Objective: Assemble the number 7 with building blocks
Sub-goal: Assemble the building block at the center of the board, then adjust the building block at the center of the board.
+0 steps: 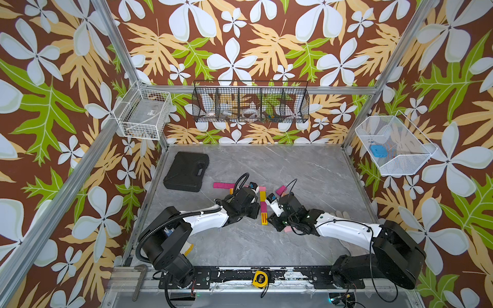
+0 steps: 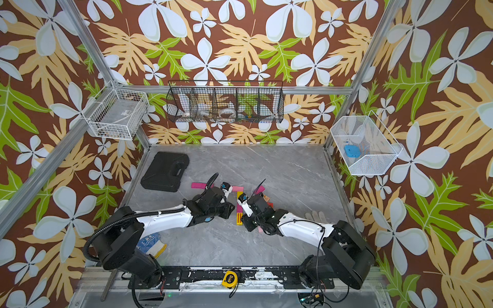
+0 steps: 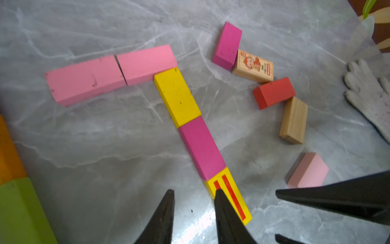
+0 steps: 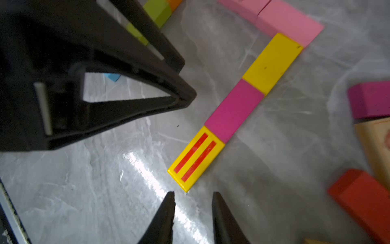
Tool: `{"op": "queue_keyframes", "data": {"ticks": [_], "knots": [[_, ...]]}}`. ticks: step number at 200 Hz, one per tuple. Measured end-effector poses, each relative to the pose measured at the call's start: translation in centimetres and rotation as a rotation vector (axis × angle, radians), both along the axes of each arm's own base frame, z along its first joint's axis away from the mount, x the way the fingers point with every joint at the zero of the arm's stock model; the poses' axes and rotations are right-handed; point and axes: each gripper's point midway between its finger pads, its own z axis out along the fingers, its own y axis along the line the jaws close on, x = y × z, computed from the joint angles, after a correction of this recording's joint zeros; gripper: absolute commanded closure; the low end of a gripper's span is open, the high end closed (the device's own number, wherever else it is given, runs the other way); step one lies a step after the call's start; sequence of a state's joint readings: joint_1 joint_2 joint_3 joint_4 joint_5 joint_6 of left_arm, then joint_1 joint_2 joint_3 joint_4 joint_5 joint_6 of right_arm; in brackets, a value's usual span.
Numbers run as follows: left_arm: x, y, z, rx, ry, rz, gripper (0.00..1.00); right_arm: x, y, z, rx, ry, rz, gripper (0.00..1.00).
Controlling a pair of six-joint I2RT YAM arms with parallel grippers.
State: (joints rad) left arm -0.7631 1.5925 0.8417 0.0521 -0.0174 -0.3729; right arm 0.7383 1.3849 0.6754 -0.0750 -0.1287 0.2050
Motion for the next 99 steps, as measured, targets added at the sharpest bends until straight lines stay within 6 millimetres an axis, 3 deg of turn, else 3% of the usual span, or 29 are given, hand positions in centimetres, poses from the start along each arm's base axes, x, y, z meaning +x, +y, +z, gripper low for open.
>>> {"op": "queue_keyframes", "data": {"ticks": [50, 99], "knots": [[4.5, 1.1, 1.8, -0.015, -0.009, 0.127, 0.83, 5.3, -2.0, 1.7, -0.007, -0.030, -0.141, 0.70], [8.3, 2.8, 1.4, 0.026, 0.009, 0.220, 0.91, 9.9, -2.1, 0.9, -0.034, -0.025, -0.214, 0.71]]}}
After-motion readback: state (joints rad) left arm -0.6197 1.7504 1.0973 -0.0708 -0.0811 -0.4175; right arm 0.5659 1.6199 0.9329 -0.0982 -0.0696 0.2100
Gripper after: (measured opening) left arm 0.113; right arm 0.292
